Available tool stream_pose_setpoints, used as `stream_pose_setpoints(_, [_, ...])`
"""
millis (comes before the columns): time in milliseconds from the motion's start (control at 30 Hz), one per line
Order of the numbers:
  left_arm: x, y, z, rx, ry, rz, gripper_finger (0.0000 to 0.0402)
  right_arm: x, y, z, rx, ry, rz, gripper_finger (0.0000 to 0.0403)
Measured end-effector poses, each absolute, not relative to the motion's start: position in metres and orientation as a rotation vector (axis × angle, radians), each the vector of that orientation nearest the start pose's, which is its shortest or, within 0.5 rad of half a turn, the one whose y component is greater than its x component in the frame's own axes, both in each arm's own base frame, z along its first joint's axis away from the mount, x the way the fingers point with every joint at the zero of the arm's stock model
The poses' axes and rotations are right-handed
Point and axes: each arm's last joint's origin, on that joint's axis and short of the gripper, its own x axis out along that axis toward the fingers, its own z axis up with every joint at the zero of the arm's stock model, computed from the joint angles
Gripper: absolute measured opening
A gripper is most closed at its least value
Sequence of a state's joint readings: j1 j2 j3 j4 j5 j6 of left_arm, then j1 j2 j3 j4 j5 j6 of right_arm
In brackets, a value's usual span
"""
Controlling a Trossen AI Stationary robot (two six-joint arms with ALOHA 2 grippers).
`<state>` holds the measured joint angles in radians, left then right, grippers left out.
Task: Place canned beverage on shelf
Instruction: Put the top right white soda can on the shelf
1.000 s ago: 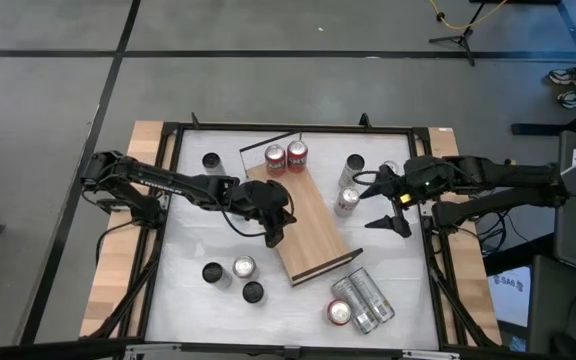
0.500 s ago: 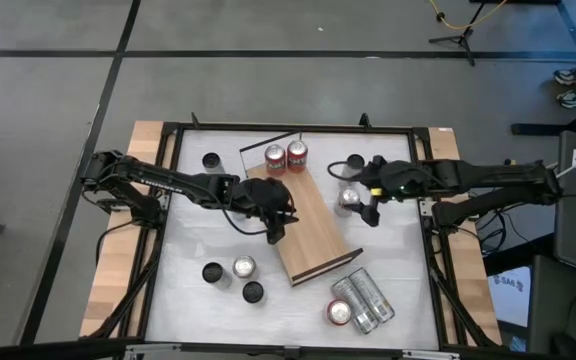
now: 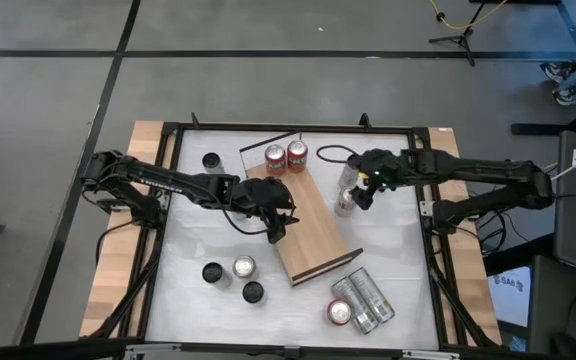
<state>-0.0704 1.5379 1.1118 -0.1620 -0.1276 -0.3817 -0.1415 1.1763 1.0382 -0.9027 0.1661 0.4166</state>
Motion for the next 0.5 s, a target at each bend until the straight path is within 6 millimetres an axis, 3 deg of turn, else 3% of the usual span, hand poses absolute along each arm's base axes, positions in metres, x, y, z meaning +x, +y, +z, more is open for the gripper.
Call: stream_pose_setpoints(500, [0.339, -0.019, 0.267, -0.304, 0.559, 0.204, 0.0192, 0.250, -0.039, 0.250, 0.389, 1.137, -0.516, 0.0392])
